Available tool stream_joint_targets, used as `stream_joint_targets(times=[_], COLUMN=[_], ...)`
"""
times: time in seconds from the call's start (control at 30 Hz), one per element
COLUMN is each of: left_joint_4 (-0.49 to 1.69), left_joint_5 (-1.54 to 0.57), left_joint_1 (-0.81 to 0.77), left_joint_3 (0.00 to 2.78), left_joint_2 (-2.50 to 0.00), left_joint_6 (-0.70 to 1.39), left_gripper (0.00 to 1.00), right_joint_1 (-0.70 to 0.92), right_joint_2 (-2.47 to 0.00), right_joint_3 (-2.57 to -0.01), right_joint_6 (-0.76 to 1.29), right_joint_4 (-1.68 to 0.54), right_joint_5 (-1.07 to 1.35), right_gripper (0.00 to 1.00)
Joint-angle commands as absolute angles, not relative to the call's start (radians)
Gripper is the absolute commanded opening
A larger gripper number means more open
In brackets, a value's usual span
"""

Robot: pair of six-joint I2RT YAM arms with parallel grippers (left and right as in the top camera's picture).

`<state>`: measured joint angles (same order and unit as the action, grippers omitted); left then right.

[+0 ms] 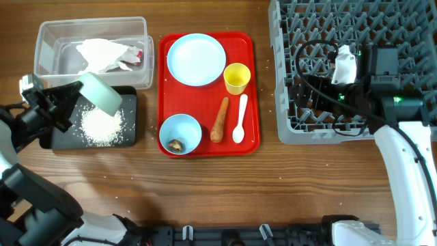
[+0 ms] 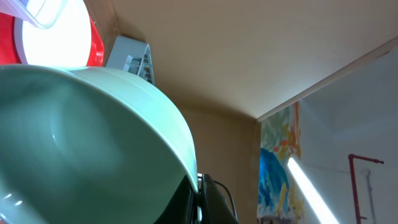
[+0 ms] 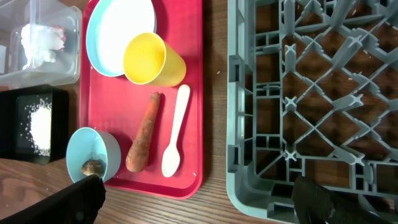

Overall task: Sort waste into correct bins and load items into the dishwasher rack
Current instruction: 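Tilt the green bowl over the black tray to pour out the rice, then return the empty green bowl to the red tray with left gripper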

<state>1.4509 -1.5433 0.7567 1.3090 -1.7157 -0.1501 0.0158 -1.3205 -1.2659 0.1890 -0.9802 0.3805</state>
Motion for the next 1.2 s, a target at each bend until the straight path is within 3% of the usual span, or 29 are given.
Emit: stream_joint_targets(times=[0.0, 0.17, 0.23, 0.27, 0.3, 0.47, 0.53, 0.63, 1.0, 1.03, 1.13, 1.17], left_joint_4=[1.399, 1.158, 1.031, 0.986, 0.916, 0.837, 0.838, 0.857, 0.907, 0.907, 0.922, 0.931], left_joint_5=[-1.557, -1.549, -1.427, -1.322, -1.057, -0.067, 0.098, 0.216, 0.203, 0.203, 0.203, 0.203], left_joint_1=[0.66, 0.297, 0.154, 0.11, 0.02, -0.301, -0.4, -0.488, -0.515, -0.516, -0.516, -0.516], left_joint_3=[1.317, 1.384, 1.451, 1.474, 1.518, 1.558, 1.558, 1.558, 1.558, 1.558, 1.558, 1.558], left_joint_2=[-1.66, -1.649, -1.649, -1.649, -1.649, -1.679, -1.725, -1.824, -1.997, -1.997, -1.997, -1.997], left_joint_6=[-0.207, -0.196, -0.019, 0.083, 0.262, 0.379, 0.374, 0.375, 0.382, 0.382, 0.382, 0.381], left_gripper=[0.04, 0.04, 0.04, 0.04, 0.04, 0.04, 0.04, 0.04, 0.04, 0.06, 0.3, 0.31], right_joint_1=[0.014, 0.014, 0.014, 0.014, 0.014, 0.014, 0.014, 0.014, 0.014, 0.014, 0.014, 0.014], right_joint_2=[-1.33, -1.33, -1.33, -1.33, -1.33, -1.33, -1.33, -1.33, -1.33, -1.33, -1.33, -1.33], right_joint_3=[-1.281, -1.281, -1.281, -1.281, -1.281, -1.281, -1.281, -1.281, -1.281, -1.281, -1.281, -1.281], right_joint_6=[0.186, 0.186, 0.186, 0.186, 0.187, 0.186, 0.186, 0.186, 0.186, 0.186, 0.186, 0.186], right_joint_4=[-0.973, -0.967, -0.97, -0.971, -0.974, -0.985, -0.985, -0.989, -0.988, -0.988, -0.988, -0.988], right_joint_5=[0.366, 0.367, 0.367, 0.367, 0.366, 0.362, 0.359, 0.359, 0.359, 0.359, 0.358, 0.358], right_gripper=[1.0, 1.0, 1.0, 1.0, 1.0, 1.0, 1.0, 1.0, 1.0, 1.0, 1.0, 1.0])
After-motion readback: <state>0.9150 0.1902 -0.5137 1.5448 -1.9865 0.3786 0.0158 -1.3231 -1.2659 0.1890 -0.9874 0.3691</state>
